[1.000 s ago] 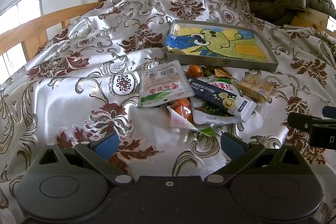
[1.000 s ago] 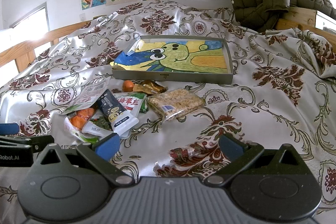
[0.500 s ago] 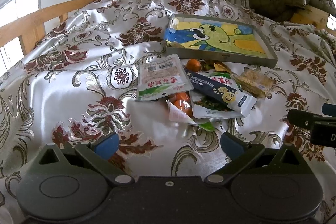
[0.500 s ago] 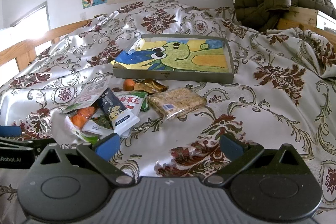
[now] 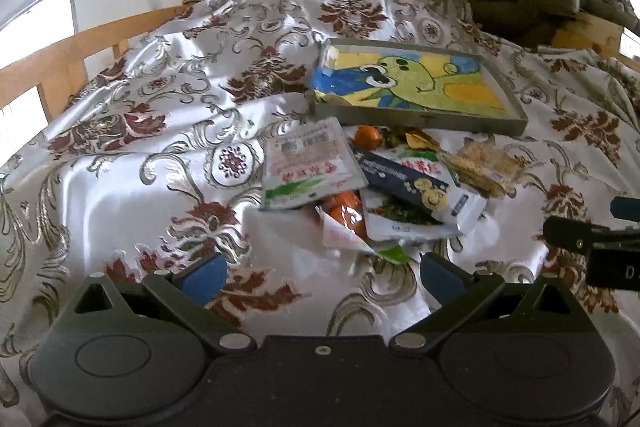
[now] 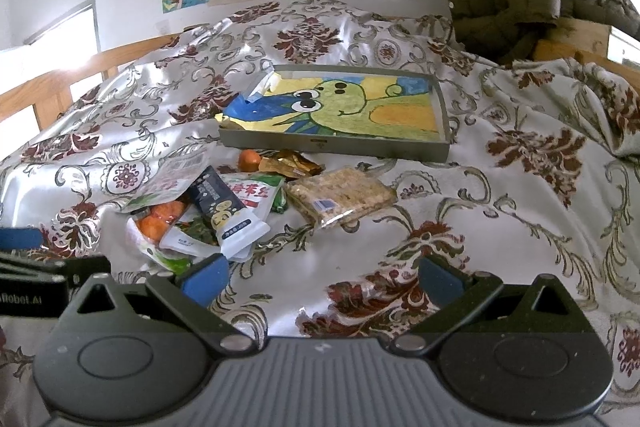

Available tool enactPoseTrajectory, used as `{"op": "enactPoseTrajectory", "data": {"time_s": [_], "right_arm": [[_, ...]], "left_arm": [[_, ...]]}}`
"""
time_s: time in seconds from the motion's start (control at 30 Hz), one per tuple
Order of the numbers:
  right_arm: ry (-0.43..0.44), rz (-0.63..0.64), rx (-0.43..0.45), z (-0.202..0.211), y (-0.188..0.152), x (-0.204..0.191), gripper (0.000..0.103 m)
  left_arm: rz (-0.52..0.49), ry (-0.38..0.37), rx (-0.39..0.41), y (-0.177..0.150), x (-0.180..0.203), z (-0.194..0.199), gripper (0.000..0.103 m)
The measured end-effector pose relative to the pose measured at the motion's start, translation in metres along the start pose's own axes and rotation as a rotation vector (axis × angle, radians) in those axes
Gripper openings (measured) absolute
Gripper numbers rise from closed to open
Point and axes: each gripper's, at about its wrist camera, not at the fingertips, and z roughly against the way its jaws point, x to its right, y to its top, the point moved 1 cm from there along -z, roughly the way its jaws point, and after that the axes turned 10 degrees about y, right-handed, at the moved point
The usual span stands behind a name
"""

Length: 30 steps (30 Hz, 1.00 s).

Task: Organize snacks
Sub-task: 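Move left tool to the dark blue stick pack while right tool approaches the rice-cracker packet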

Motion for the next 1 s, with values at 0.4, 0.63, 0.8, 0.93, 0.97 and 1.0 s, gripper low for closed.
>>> {"op": "enactPoseTrajectory", "data": {"time_s": [0.4, 0.63, 0.8, 0.93, 0.97, 1.0], "right_arm": [[0.081, 0.26, 0.038, -0.018, 0.057, 0.014, 0.103], [0.08, 0.313, 0.018, -0.048, 0.07, 0.051, 0.103], [0.187, 0.191, -0.039, -0.073, 0.064, 0.079, 0.103], [0.307, 0.171, -0.08, -0.088, 0.058, 0.087, 0.103], [0.33, 0.162, -0.089, -0.092, 0.058, 0.088, 0.103], [0.349, 0.15, -0.1, -0.097, 0.057, 0.09, 0.103]], "left_arm": [[0.039, -0.039, 0.001, 0.041, 0.005, -0.015, 0.102], [0.142, -0.173, -0.056, 0.058, 0.029, -0.038, 0.102], [0.218, -0.208, -0.063, 0.067, 0.05, -0.056, 0.102], [0.299, -0.232, -0.126, 0.065, 0.051, -0.08, 0.102], [0.314, -0.232, -0.133, 0.064, 0.051, -0.084, 0.102], [0.326, -0.233, -0.145, 0.062, 0.051, -0.089, 0.102]]}}
